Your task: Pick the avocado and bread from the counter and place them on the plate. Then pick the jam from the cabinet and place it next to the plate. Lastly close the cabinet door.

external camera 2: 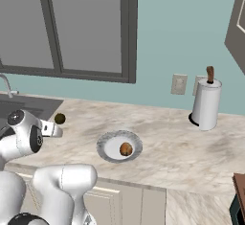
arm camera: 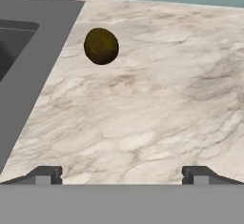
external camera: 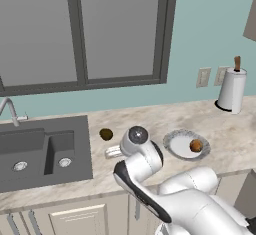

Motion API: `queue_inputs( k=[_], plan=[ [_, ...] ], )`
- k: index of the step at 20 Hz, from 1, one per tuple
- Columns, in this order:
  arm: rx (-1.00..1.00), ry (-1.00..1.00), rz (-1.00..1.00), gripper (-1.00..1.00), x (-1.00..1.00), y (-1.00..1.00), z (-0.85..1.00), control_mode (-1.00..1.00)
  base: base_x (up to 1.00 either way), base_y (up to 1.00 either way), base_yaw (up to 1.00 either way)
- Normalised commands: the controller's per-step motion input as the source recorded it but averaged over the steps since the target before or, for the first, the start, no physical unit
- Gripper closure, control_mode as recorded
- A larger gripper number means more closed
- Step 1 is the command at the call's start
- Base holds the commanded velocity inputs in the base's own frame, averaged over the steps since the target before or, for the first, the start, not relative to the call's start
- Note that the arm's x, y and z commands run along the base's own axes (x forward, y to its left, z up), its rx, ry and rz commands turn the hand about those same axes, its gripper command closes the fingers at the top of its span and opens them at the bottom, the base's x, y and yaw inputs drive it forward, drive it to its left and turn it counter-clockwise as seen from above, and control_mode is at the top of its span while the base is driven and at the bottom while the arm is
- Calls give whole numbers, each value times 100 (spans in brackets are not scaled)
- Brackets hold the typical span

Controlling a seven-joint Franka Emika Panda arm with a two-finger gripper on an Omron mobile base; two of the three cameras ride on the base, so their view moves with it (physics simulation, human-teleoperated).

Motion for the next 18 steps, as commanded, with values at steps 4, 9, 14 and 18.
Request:
queue_inputs(
  k=[4, 9, 14, 18],
  plan=[
    [0, 2, 0, -100, 41, 56, 0, -100, 0, 0, 0],
    [0, 3, -3, -100, 52, 42, 0, -100, 0, 0, 0],
    [0, 8, -4, -100, 53, 39, 1, -100, 0, 0, 0],
    [0, 10, -5, -100, 48, 32, 7, -100, 0, 0, 0]
  ],
)
